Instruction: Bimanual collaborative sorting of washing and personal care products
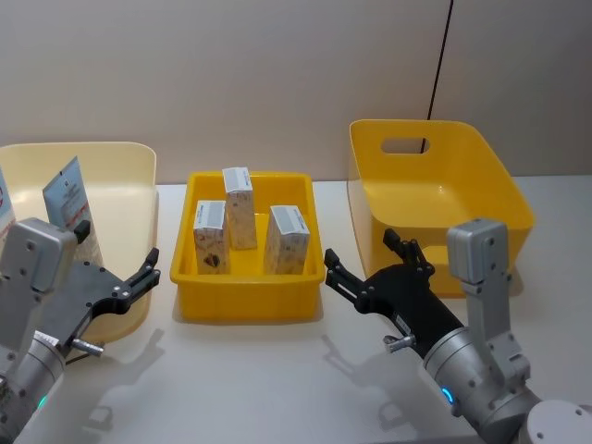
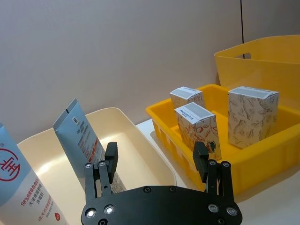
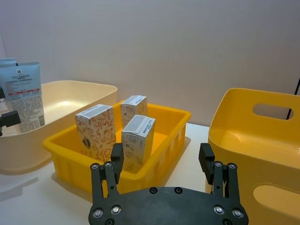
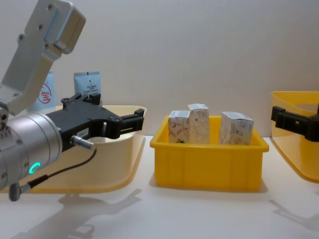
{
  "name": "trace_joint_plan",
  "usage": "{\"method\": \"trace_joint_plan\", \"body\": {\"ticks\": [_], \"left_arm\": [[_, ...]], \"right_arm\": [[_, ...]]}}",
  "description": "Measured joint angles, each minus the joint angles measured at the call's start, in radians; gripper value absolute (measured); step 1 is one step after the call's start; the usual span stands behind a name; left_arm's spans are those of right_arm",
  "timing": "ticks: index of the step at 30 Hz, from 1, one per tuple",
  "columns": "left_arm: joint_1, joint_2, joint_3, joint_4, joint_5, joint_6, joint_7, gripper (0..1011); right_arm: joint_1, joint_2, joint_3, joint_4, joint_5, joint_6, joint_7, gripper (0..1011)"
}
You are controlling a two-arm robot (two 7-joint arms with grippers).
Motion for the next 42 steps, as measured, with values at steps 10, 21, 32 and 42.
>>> {"method": "trace_joint_plan", "body": {"ticks": [10,21,32,42], "left_arm": [[0.000,0.000,0.000,0.000,0.000,0.000,0.000,1000],[0.000,0.000,0.000,0.000,0.000,0.000,0.000,1000],[0.009,0.000,-0.014,-0.013,-0.014,0.020,-0.007,1000],[0.041,0.018,-0.053,-0.054,-0.037,0.056,-0.006,1000]], "right_arm": [[0.000,0.000,0.000,0.000,0.000,0.000,0.000,1001],[0.000,0.000,0.000,0.000,0.000,0.000,0.000,1001],[0.000,0.000,0.000,0.000,0.000,0.000,0.000,1001],[0.000,0.000,0.000,0.000,0.000,0.000,0.000,1001]]}}
